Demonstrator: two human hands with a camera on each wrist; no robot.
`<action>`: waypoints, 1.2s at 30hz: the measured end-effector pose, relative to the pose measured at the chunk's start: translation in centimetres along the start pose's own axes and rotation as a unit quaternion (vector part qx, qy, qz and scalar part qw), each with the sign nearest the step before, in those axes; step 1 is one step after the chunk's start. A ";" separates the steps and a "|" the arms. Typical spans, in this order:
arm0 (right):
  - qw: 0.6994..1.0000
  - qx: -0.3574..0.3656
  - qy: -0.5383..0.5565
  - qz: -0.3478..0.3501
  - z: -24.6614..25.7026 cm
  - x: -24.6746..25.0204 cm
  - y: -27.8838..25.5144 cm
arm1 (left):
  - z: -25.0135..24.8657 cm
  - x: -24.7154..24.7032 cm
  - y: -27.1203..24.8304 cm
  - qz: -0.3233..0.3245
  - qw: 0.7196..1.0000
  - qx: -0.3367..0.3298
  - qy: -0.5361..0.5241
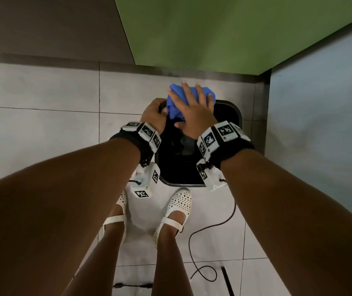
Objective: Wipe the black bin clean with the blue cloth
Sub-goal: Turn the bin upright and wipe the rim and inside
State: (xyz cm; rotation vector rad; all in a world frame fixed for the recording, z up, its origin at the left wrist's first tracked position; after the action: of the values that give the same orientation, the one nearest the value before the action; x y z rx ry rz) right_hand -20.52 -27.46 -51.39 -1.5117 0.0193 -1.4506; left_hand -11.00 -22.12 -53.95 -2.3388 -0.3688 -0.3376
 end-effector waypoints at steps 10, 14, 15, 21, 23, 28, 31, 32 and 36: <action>0.995 0.013 -0.102 0.008 1.3 2.7 3.3 | 0.4 -0.2 0.2 0.032 0.998 -0.015 -0.047; 0.999 -0.020 -0.044 -0.006 0.9 1.4 2.8 | 0.7 -0.2 0.1 0.025 0.998 -0.002 -0.058; 0.999 -0.030 -0.029 -0.021 0.5 1.2 2.6 | 0.7 -0.3 0.0 0.018 0.998 0.005 -0.066; 0.990 -0.112 -0.011 -0.091 -3.5 -0.1 -0.4 | 0.9 -0.8 -0.3 -0.024 0.996 0.039 -0.081; 0.982 -0.167 0.005 -0.091 -6.4 -0.8 -1.9 | 1.0 -0.8 -0.4 -0.032 0.995 0.043 -0.081; 0.944 -0.288 0.140 -0.079 -10.9 -2.0 -4.8 | 1.2 -0.7 -0.8 -0.046 0.995 0.045 -0.079; 0.957 -0.232 0.147 -0.090 -10.8 -1.1 -2.9 | 1.5 -0.5 -1.1 -0.048 0.997 0.045 -0.040; 0.964 -0.201 0.147 -0.097 -10.5 -0.6 -2.1 | 1.5 -0.2 -1.3 -0.048 0.998 0.045 -0.023; 0.981 -0.117 0.114 -0.101 -8.6 1.5 0.8 | 0.5 0.8 -0.8 0.006 0.996 -0.022 0.090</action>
State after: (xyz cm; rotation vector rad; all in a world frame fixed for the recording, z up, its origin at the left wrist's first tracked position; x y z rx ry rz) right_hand -26.10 -34.09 -52.66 -1.5608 0.1844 -1.8317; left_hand -10.43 -21.12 -53.50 -2.3298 -0.2625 -0.5515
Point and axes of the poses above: each hand's wrist, its own y-axis towards the middle knuckle, its own x-axis out of the back of the hand, z = x × y, the point moved 6 cm from there along y, towards the middle knuckle, and after that the axes turned 3 degrees about z, right-handed, at the moved point
